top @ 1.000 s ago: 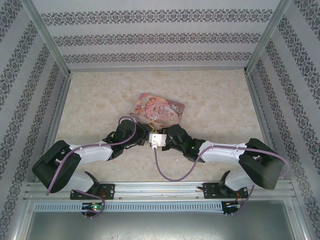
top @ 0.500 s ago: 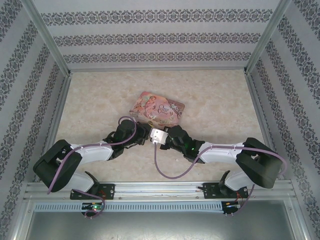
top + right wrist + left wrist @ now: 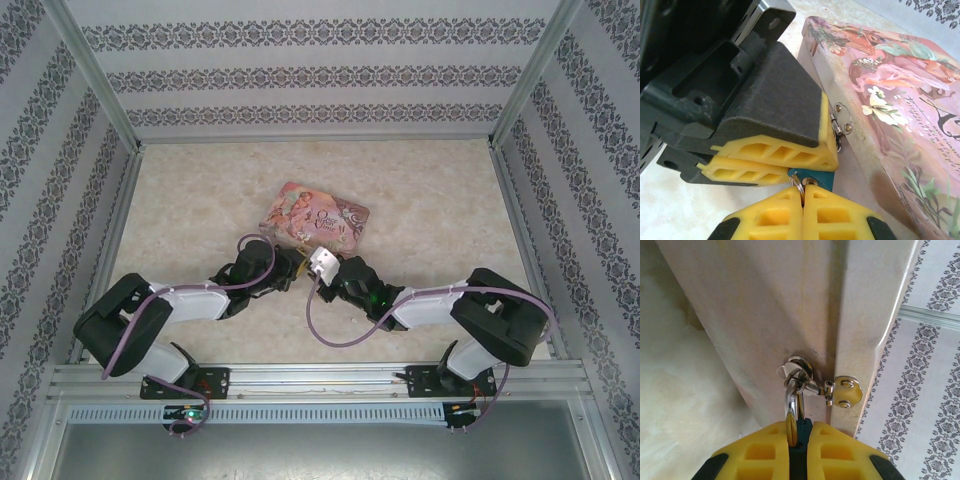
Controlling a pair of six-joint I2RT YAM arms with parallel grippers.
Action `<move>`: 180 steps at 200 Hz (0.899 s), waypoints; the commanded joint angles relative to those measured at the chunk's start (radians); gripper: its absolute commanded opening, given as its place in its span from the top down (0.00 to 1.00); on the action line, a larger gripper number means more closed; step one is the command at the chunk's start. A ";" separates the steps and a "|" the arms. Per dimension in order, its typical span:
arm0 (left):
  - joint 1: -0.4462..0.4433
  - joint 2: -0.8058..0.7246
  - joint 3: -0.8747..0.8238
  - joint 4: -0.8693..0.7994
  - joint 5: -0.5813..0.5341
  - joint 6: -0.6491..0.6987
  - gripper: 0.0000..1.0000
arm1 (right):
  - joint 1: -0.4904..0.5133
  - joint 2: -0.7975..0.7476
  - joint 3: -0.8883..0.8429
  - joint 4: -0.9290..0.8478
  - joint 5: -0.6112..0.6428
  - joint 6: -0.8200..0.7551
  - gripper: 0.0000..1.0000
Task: Unlock the padlock with the key
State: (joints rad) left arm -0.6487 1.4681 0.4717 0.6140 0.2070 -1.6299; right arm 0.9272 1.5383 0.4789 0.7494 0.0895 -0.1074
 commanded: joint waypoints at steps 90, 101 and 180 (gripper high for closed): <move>-0.045 0.036 0.020 0.029 0.021 0.070 0.90 | 0.003 0.075 -0.055 0.220 0.011 0.150 1.00; -0.045 0.029 0.012 0.027 0.009 0.072 0.87 | 0.003 0.078 -0.061 0.225 0.008 0.155 1.00; -0.024 -0.198 0.027 -0.319 -0.102 0.235 0.57 | 0.003 0.049 -0.109 0.232 0.024 0.194 1.00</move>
State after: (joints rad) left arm -0.6731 1.3666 0.4675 0.5072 0.1703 -1.5093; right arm 0.9272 1.6081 0.3954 0.9375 0.0937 0.0513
